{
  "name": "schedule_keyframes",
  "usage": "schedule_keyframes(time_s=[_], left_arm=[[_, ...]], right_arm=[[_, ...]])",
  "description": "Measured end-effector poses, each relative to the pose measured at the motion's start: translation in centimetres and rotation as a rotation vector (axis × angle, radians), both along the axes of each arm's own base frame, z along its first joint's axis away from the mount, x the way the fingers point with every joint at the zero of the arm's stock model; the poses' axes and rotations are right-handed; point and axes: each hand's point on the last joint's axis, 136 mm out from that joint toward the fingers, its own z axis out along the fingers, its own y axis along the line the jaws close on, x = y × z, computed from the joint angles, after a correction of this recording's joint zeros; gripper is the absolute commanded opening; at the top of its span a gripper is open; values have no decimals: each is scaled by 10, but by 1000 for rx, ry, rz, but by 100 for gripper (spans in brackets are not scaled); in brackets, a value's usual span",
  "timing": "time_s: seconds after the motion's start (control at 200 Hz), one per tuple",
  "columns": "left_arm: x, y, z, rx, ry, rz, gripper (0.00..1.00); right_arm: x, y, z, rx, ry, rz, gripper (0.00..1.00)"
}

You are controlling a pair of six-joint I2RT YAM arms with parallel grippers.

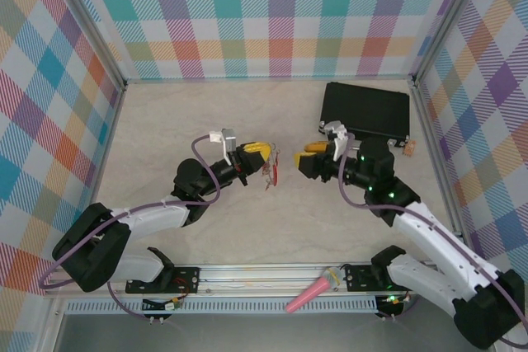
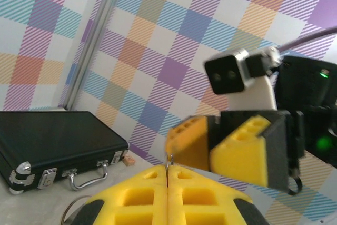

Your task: Put the keys on the keyring

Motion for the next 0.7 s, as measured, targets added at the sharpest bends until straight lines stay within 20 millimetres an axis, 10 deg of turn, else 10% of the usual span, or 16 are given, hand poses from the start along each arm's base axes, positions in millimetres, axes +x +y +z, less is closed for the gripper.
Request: schedule_keyframes(time_s=[0.18,0.245,0.55,0.7], left_arm=[[1,1,-1,2,5,-9,0],[1,2,-2,6,9,-9,0],[2,0,1,7,11,-20,0],[2,-1,4,-10,25,-30,0]], right_arm=[[34,-5,4,17,141,-71,77],[41,-9,-3,12,200,-116,100],[32,-24,-7,66,240,-191,100],[28,-23,-5,73,198,-166,81]])
